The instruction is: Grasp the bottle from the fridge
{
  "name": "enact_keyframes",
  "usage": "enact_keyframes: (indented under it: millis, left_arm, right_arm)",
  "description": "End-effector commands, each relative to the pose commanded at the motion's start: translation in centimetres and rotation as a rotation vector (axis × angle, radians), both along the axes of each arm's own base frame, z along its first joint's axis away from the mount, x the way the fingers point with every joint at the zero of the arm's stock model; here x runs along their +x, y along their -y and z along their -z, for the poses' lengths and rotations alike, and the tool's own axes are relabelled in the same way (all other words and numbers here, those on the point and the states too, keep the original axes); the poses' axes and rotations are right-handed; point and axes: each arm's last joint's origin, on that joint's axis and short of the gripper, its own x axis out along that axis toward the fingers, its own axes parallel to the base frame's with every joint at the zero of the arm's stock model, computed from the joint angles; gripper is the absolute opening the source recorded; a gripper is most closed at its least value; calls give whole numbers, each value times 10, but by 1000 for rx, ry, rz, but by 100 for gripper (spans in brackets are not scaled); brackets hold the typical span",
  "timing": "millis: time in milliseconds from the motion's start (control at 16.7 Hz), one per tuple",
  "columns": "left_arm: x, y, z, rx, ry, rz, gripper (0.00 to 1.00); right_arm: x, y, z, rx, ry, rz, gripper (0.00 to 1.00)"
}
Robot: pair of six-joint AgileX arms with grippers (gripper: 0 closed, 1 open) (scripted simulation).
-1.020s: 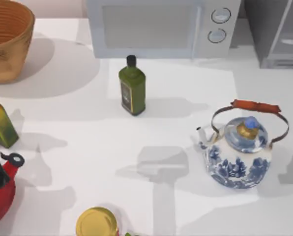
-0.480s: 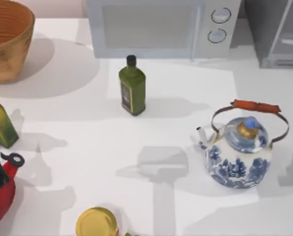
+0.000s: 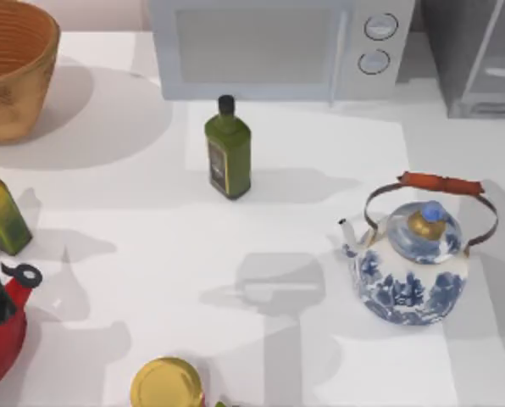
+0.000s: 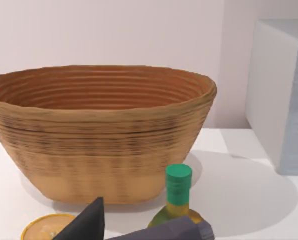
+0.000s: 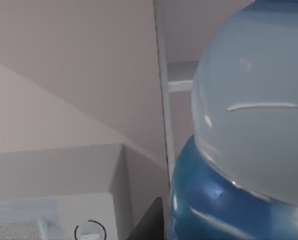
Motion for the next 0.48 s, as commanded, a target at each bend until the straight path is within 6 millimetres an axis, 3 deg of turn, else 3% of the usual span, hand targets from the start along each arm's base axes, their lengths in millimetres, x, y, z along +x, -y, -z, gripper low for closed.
enact_keyframes:
  millis: [120,240,360,480]
  left_arm:
    - [0,0,0,0,0,0,100]
    - [0,0,0,0,0,0,100]
    - [0,0,0,0,0,0,100]
    - [0,0,0,0,0,0,100]
  right_arm:
    - [19,-30,-18,31,-10,-1,0]
    - [39,-73,-23,45,-40,-2,0]
    - [51,-126,-13,37,-78,-3,0]
    - [53,-180,9,13,-112,-3,0]
